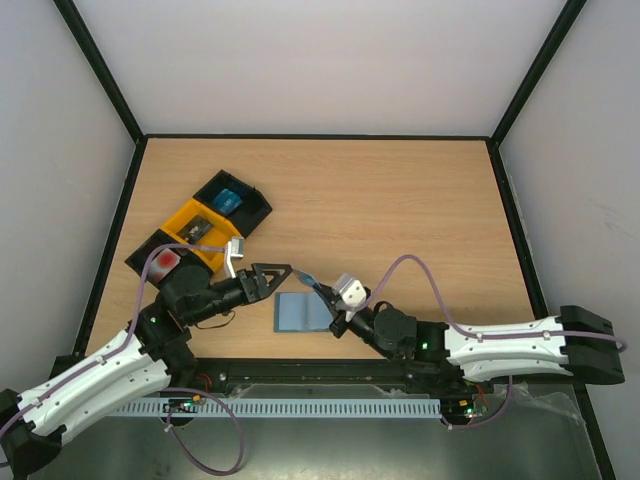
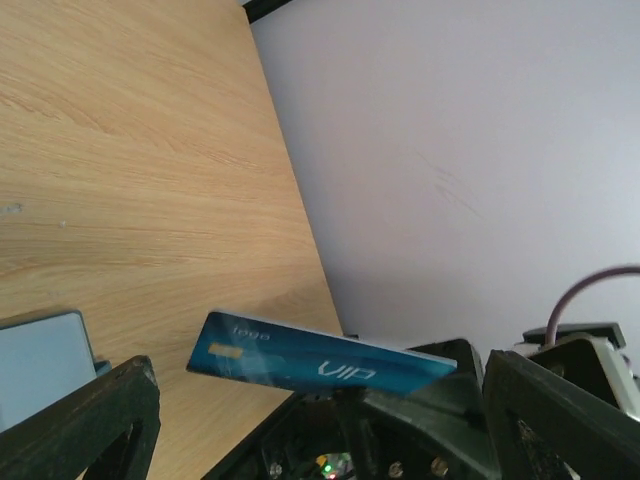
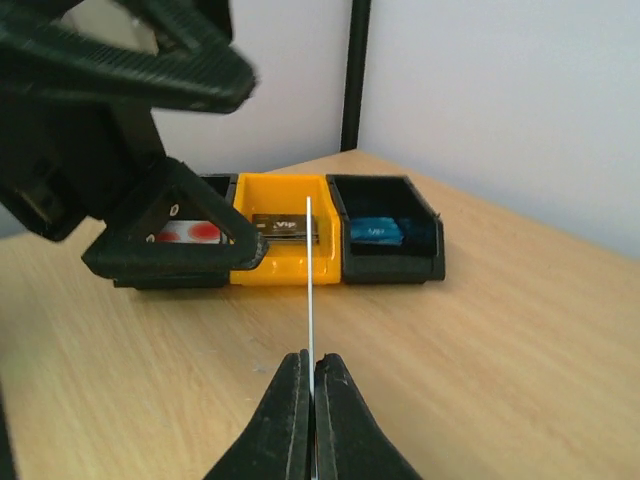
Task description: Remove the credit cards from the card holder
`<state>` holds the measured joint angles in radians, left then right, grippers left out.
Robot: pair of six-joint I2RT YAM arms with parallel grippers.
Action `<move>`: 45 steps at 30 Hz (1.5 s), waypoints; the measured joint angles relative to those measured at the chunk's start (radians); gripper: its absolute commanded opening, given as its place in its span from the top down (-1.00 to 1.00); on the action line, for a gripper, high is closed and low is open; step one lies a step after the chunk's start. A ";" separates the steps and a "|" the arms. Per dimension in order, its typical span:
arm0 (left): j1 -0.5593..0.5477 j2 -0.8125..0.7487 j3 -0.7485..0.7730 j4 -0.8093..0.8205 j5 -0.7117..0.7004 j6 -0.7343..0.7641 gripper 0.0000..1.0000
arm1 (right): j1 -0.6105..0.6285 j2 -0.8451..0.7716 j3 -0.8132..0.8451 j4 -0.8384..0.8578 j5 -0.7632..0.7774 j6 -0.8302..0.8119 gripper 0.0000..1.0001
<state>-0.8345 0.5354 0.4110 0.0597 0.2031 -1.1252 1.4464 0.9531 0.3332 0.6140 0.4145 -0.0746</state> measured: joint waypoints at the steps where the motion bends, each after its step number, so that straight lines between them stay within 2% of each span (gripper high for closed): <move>1: 0.000 0.000 0.000 -0.001 0.008 0.021 -0.77 | 0.000 -0.021 0.013 -0.048 0.000 0.064 0.96; 4: 0.000 -0.007 -0.001 0.005 0.030 0.066 -0.74 | 0.000 -0.079 0.024 -0.144 -0.019 0.243 0.96; 11: 0.000 -0.105 -0.048 0.040 0.040 0.097 -0.71 | 0.000 -0.124 0.025 -0.236 -0.084 0.587 0.96; 18: 0.000 -0.149 -0.116 0.089 0.051 0.083 -0.62 | 0.000 -0.183 0.004 -0.200 -0.125 0.842 0.96; 22: 0.000 -0.146 -0.135 0.130 0.068 0.067 -0.56 | 0.000 -0.206 -0.028 -0.132 -0.142 0.935 0.96; 29: 0.000 -0.115 -0.183 0.270 0.129 0.010 -0.21 | 0.000 -0.214 -0.085 -0.015 -0.149 1.056 0.96; 37: 0.000 -0.064 -0.251 0.405 0.175 -0.066 -0.13 | 0.000 -0.223 -0.127 0.073 -0.133 1.120 0.96; 45: -0.011 0.001 -0.251 0.510 0.200 -0.102 0.27 | 0.000 -0.202 -0.128 0.143 -0.135 1.162 0.96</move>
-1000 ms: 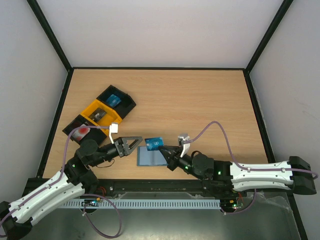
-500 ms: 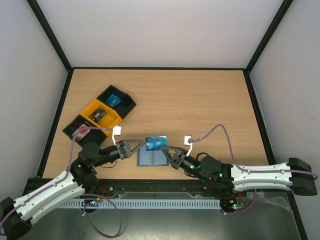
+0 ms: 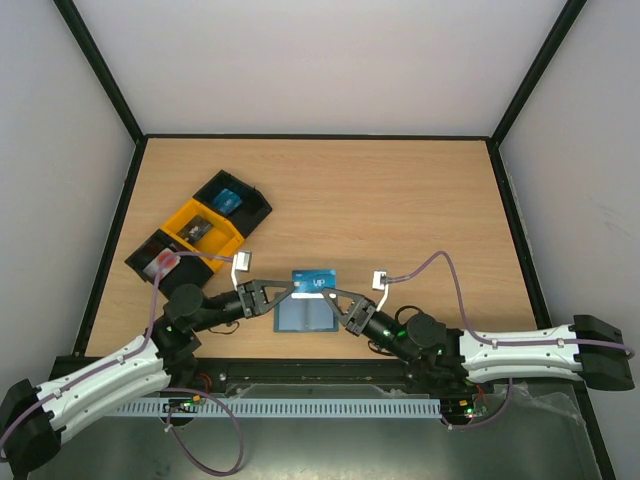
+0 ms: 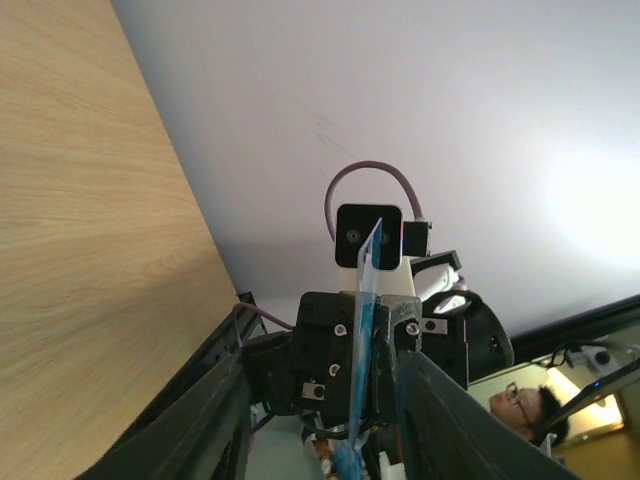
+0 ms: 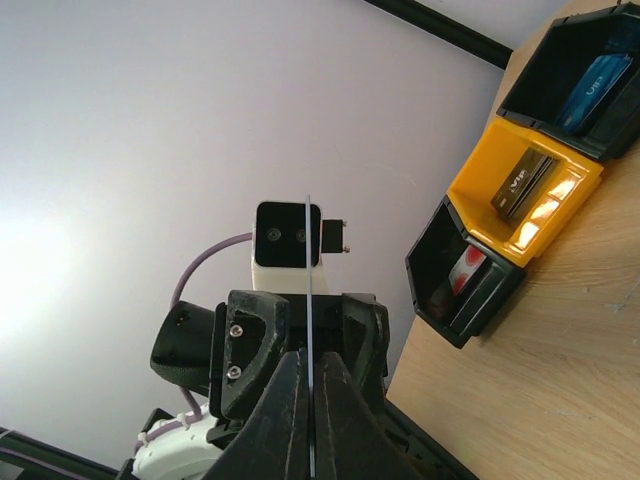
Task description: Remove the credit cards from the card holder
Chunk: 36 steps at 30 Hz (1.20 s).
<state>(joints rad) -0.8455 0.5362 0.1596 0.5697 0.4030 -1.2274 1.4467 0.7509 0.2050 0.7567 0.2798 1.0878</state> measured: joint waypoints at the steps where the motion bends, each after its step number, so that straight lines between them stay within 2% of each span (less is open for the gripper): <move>1: -0.002 0.007 0.000 0.009 0.002 -0.004 0.34 | 0.000 0.005 0.000 0.005 0.000 0.003 0.96; 8: -0.009 0.019 -0.004 0.040 0.004 -0.016 0.93 | 0.000 0.024 0.000 0.016 0.000 0.020 0.96; 14: -0.009 0.019 -0.006 0.053 0.004 -0.019 0.95 | 0.000 0.024 -0.001 0.014 0.005 0.024 0.95; 16: -0.009 0.019 -0.006 0.053 0.004 -0.019 0.95 | 0.000 0.024 -0.001 0.012 0.006 0.025 0.88; 24: -0.009 0.013 -0.007 0.044 -0.004 -0.019 0.94 | 0.000 0.023 -0.002 0.009 0.013 0.048 0.23; 30: -0.009 -0.013 -0.010 0.015 -0.030 -0.014 0.95 | 0.000 -0.006 -0.029 -0.006 0.024 0.064 -0.51; 36: -0.009 -0.066 -0.010 -0.074 -0.108 0.010 0.95 | 0.000 -0.087 -0.085 -0.046 0.041 0.077 -0.85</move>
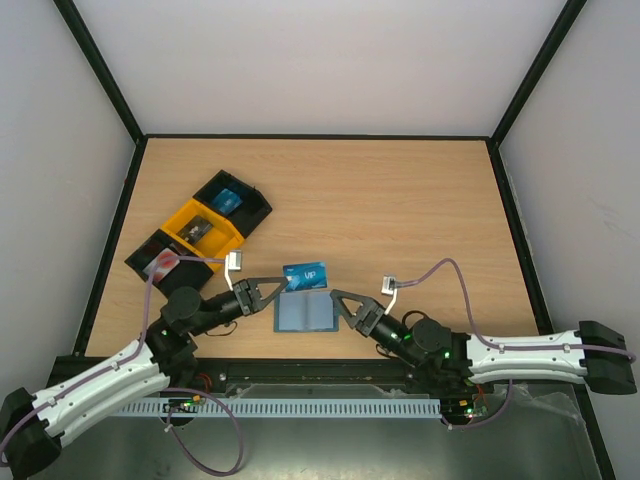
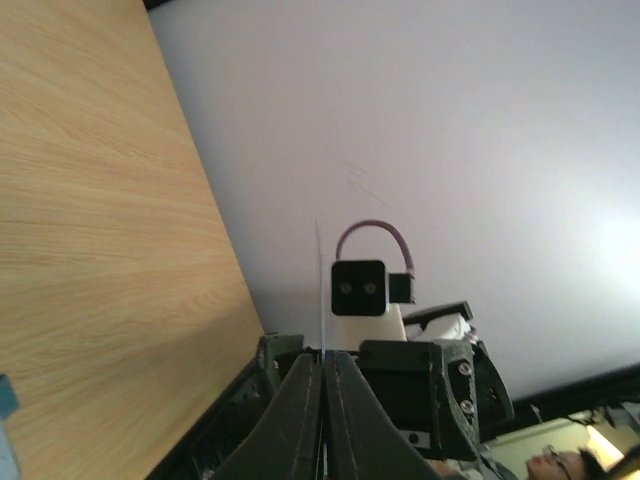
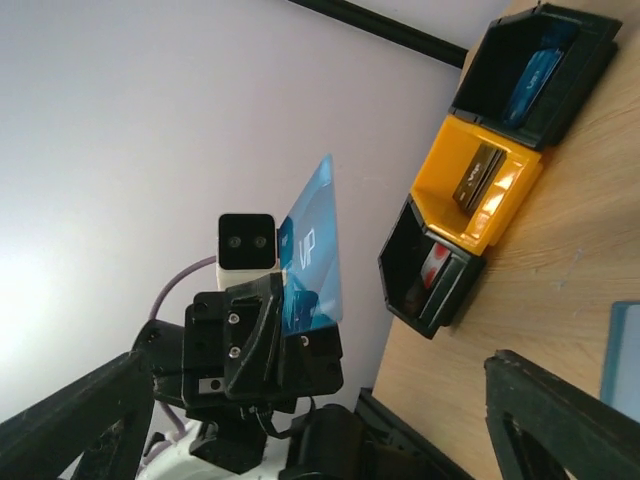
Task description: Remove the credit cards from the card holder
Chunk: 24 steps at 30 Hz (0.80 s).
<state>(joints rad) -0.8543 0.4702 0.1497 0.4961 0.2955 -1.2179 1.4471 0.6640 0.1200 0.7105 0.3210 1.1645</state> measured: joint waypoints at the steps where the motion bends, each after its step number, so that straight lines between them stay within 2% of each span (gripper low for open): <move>1: 0.000 -0.007 0.000 -0.016 -0.017 0.004 0.95 | 0.000 -0.017 -0.008 -0.009 0.002 0.003 -0.93; 2: 0.000 -0.015 0.000 -0.034 -0.039 0.008 0.95 | 0.000 -0.031 -0.014 -0.016 0.004 0.004 -0.98; 8: 0.013 -0.047 0.004 -0.193 -0.186 0.037 0.95 | 0.000 -0.107 -0.018 -0.121 0.014 -0.012 -0.96; 13: 0.064 -0.054 0.069 -0.372 -0.322 0.058 0.95 | 0.000 -0.151 -0.019 -0.192 0.023 -0.006 -0.95; 19: 0.221 -0.036 0.156 -0.507 -0.431 0.076 0.95 | 0.000 -0.227 -0.024 -0.263 0.031 -0.001 -0.96; 24: 0.393 0.069 0.193 -0.544 -0.418 0.121 0.95 | 0.000 -0.312 -0.031 -0.344 0.053 0.009 -0.95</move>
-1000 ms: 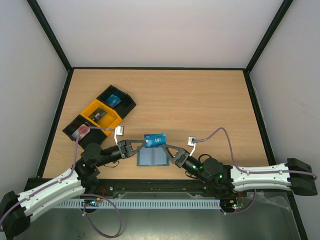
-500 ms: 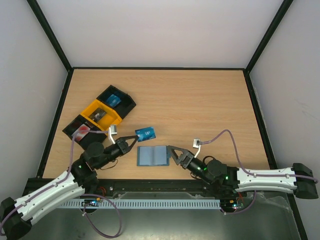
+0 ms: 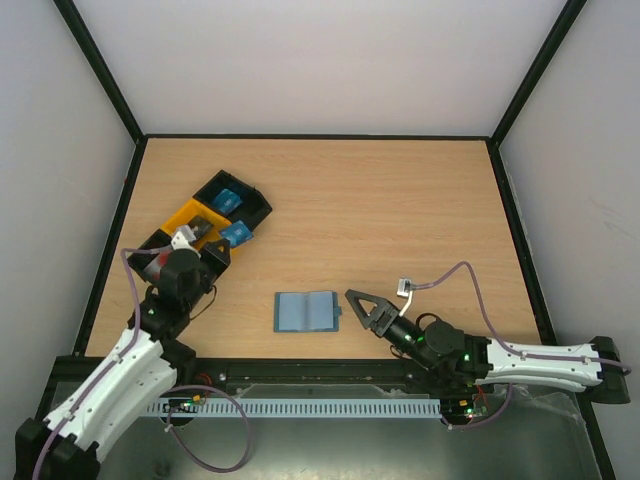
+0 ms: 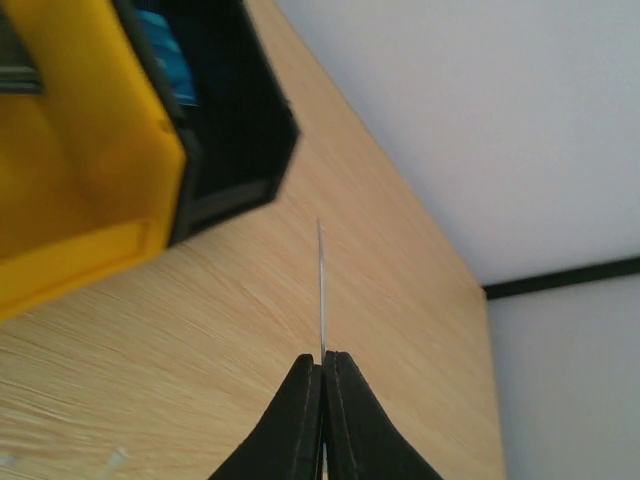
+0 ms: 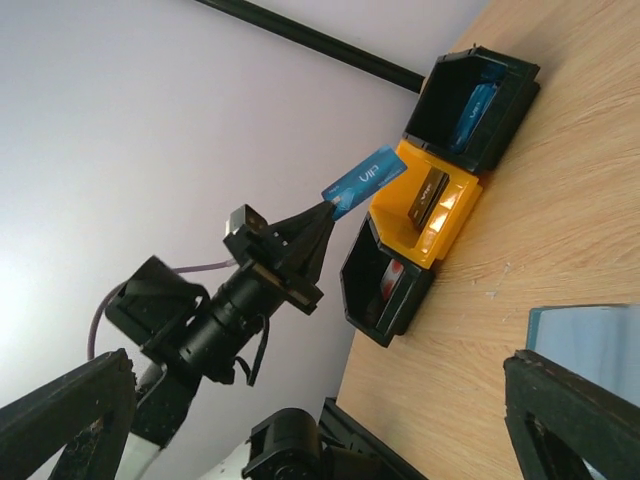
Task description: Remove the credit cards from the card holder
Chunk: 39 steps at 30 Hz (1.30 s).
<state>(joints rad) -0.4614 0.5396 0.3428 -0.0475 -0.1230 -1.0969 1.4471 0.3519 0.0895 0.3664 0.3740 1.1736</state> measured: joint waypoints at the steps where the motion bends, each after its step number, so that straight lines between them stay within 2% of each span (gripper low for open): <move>1: 0.028 0.035 0.012 -0.001 0.006 0.014 0.95 | 0.000 -0.012 -0.002 -0.010 0.003 0.000 -0.96; 5: 0.114 0.181 0.083 -0.011 0.021 0.066 0.95 | 0.000 -0.068 -0.011 -0.056 0.015 -0.005 -0.95; 10: 0.171 0.352 0.208 -0.008 0.016 0.123 0.95 | 0.000 -0.090 -0.009 -0.097 0.019 -0.034 -0.95; 26: 0.230 0.807 0.460 0.099 -0.082 0.135 0.95 | 0.000 -0.154 0.022 -0.216 0.034 -0.088 -0.95; 39: 0.273 1.052 0.627 0.115 -0.113 0.139 0.95 | 0.000 -0.143 0.109 -0.295 0.049 -0.123 -0.96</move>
<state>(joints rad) -0.1886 1.5917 0.9699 0.0677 -0.2363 -0.9581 1.4471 0.2089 0.1982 0.0711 0.4229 1.0504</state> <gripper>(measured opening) 0.028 0.978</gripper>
